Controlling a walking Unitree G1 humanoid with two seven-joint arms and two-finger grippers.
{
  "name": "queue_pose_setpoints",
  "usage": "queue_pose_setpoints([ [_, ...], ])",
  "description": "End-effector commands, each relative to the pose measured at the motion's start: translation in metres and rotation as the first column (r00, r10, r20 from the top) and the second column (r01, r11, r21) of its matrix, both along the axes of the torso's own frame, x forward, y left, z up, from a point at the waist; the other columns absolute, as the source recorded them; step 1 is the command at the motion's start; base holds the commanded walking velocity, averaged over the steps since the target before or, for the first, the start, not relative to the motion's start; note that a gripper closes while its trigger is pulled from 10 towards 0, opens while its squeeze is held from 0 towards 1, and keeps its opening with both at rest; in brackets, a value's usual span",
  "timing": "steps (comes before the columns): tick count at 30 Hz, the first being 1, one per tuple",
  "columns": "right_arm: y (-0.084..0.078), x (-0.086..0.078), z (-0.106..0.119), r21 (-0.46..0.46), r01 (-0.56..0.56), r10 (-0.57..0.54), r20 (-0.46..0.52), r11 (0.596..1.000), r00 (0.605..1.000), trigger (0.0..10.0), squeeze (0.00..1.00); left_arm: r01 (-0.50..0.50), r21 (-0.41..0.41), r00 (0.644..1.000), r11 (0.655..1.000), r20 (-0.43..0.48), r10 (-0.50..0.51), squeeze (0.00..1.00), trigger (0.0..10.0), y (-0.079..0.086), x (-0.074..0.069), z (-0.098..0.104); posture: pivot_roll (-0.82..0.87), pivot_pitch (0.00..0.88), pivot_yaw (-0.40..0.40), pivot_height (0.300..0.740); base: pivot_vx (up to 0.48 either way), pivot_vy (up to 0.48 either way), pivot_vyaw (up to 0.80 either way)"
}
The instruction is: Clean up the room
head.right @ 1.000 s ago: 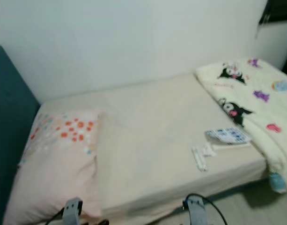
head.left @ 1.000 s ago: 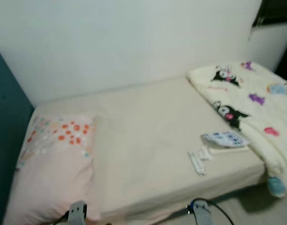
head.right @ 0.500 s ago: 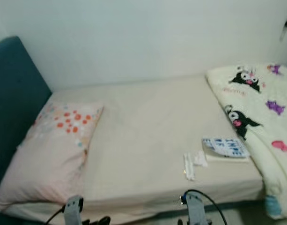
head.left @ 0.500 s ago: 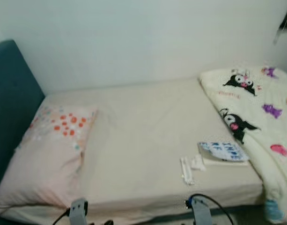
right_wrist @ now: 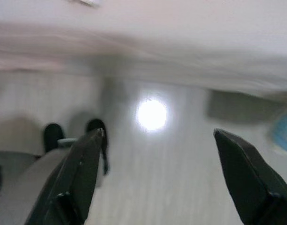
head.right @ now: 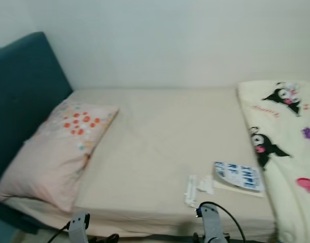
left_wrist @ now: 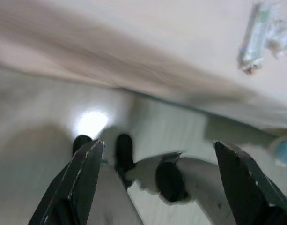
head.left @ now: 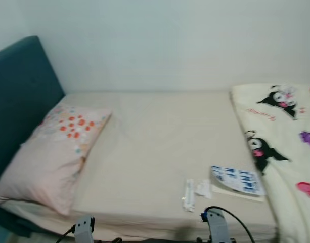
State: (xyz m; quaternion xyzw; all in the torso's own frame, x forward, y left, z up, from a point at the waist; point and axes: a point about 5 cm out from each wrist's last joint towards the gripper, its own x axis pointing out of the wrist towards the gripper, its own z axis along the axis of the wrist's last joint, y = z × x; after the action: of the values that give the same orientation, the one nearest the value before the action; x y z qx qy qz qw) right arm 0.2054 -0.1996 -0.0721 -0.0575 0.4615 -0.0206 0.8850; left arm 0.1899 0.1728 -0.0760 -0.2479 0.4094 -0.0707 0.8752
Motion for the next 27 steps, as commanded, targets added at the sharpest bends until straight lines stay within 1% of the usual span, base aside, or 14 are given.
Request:
queue_pose_setpoints([
  [1, 0.005, -0.002, -0.002, 0.016, 0.007, -0.007, -0.009, 1.000, 1.000, 10.0, 0.00, 0.003, 0.004, 1.000, 1.000, -0.015, -0.003, 0.00, 10.0, 0.002, -0.004, -0.002, -0.09, 0.045, 0.038, 0.740, 0.000, -0.420, 0.00],
  [2, 0.005, -0.002, -0.002, 0.016, 0.007, -0.007, -0.009, 1.000, 1.000, 10.0, 0.00, 0.003, 0.004, 1.000, 1.000, -0.015, -0.003, 0.00, 10.0, 0.002, -0.004, -0.002, -0.09, 0.045, 0.038, 0.740, 0.000, -0.420, 0.00],
  [4, 0.007, 0.000, -0.001, 0.024, 0.023, -0.023, -0.003, 0.999, 1.000, 10.0, 0.00, 0.034, -0.001, 0.999, 0.999, 0.000, -0.034, 0.00, 10.0, -0.002, -0.001, 0.000, -0.09, 0.045, 0.038, 0.740, 0.000, -0.420, 0.00],
  [7, 0.008, 0.001, -0.001, 0.033, 0.030, -0.030, 0.001, 0.999, 1.000, 10.0, 0.00, 0.044, -0.005, 0.999, 0.999, 0.012, -0.044, 0.00, 10.0, -0.004, 0.002, 0.001, -0.09, 0.045, 0.036, 0.740, 0.000, -0.417, 0.00],
  [8, 0.008, 0.003, 0.000, 0.035, 0.033, -0.034, 0.010, 0.999, 0.999, 10.0, 0.00, 0.047, -0.009, 0.999, 0.999, 0.028, -0.046, 0.00, 10.0, -0.005, 0.005, 0.003, -0.09, 0.046, 0.035, 0.740, 0.000, -0.416, 0.00],
  [13, 0.008, 0.004, 0.001, 0.030, 0.033, -0.034, 0.014, 0.999, 0.999, 10.0, 0.00, 0.052, -0.009, 0.998, 0.999, 0.044, -0.051, 0.00, 10.0, -0.006, 0.010, 0.005, -0.10, 0.046, 0.035, 0.740, 0.051, -0.414, 0.00],
  [15, 0.008, 0.005, 0.001, 0.028, 0.032, -0.032, 0.017, 0.999, 0.999, 10.0, 0.00, 0.066, 0.018, 0.996, 0.998, 0.062, -0.067, 0.00, 10.0, -0.007, 0.015, 0.008, -0.09, 0.048, 0.034, 0.740, 0.000, 0.000, 0.00],
  [17, 0.009, 0.005, 0.002, 0.027, 0.031, -0.032, 0.018, 0.999, 0.999, 10.0, 0.00, 0.076, 0.029, 0.994, 0.997, 0.073, -0.078, 0.00, 10.0, -0.008, 0.018, 0.010, -0.09, 0.048, 0.034, 0.740, 0.000, 0.000, 0.00],
  [20, 0.010, 0.007, 0.003, 0.034, 0.037, -0.038, 0.024, 0.999, 0.999, 10.0, 0.00, 0.128, 0.067, 0.984, 0.989, 0.114, -0.135, 0.00, 10.0, -0.015, 0.029, 0.016, -0.10, 0.051, 0.036, 0.740, 0.000, 0.000, 0.00],
  [22, 0.010, 0.008, 0.003, 0.044, 0.044, -0.045, 0.027, 0.998, 0.999, 10.0, 0.00, 0.128, 0.067, 0.983, 0.989, 0.124, -0.136, 0.00, 10.0, -0.015, 0.031, 0.017, -0.10, 0.052, 0.036, 0.740, 0.000, 0.000, 0.00],
  [27, 0.013, 0.021, 0.010, 0.089, 0.056, -0.064, 0.081, 0.994, 0.995, 10.0, 0.00, 0.122, 0.078, 0.972, 0.989, 0.192, -0.135, 0.00, 10.0, -0.018, 0.047, 0.028, -0.10, 0.058, 0.033, 0.740, 0.000, 0.000, 0.00],
])
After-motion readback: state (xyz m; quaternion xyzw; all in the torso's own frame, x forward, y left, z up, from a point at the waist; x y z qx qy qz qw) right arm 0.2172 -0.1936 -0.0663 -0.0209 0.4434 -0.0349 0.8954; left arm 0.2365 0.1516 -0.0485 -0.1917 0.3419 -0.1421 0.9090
